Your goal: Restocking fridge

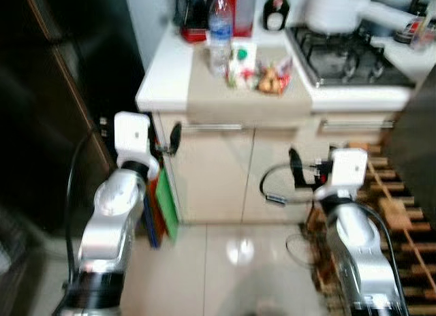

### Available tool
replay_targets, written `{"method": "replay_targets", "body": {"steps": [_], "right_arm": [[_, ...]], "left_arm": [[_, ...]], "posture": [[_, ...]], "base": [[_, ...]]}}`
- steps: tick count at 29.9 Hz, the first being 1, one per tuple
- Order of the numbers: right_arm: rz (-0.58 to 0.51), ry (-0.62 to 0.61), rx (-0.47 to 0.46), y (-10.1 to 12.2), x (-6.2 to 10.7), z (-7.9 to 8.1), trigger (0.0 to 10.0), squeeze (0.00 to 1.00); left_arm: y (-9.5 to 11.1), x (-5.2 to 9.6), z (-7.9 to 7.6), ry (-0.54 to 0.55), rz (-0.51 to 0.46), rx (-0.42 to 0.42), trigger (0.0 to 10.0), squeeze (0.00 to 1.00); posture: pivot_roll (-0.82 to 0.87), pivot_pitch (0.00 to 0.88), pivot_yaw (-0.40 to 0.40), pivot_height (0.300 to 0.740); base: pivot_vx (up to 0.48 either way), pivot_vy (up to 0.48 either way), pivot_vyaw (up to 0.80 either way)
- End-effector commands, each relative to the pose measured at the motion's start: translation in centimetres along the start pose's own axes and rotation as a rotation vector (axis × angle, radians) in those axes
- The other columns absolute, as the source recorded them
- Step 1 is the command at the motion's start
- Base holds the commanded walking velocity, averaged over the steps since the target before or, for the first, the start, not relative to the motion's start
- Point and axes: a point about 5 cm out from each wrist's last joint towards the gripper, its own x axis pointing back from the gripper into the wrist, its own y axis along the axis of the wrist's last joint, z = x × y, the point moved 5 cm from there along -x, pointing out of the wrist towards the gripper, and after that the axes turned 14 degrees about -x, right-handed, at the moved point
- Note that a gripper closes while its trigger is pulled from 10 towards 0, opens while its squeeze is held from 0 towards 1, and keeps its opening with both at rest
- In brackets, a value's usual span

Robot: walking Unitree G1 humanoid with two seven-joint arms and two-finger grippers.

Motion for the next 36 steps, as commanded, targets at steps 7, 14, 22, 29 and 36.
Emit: {"method": "replay_targets", "body": {"steps": [7, 14, 22, 29, 36], "right_arm": [[-0.052, 0.025, 0.001, 1.2, -0.1, 0.8, 10.0, 0.0], [-0.176, 0.037, 0.063, 4.7, -0.6, 1.4, 10.0, 0.0], [-0.304, 0.081, 0.082, 9.0, -1.1, 2.8, 10.0, 0.0], [-0.282, 0.054, 0.06, 8.4, -0.9, 2.3, 10.0, 0.0], [-0.272, 0.034, 0.05, 7.9, -0.3, 2.2, 10.0, 0.0]], "left_arm": [[0.5, -0.2, 0.7, 0.009, -0.027, -0.008, 10.0, 0.0], [4.6, -0.6, 1.0, -0.008, -0.173, -0.007, 10.0, 0.0], [12.4, -2.1, 5.8, 0.148, -0.381, -0.026, 10.0, 0.0], [16.8, -4.1, 8.9, 0.151, -0.469, -0.025, 10.0, 0.0], [16.4, -7.2, 8.3, 0.018, -0.399, 0.053, 10.0, 0.0]], "posture": [[-0.09, 0.0, 0.043, 0.74], [-0.09, 0.0, 0.041, 0.74], [-0.11, 0.0, 0.045, 0.74], [-0.12, 0.0, 0.059, 0.74], [-0.14, 0.0, 0.094, 0.74]], "base": [[0.48, 0.0, -0.45], [0.48, 0.0, 0.0], [0.42, 0.0, 0.0], [0.0, 0.0, 0.0], [0.0, 0.0, 0.0]]}}
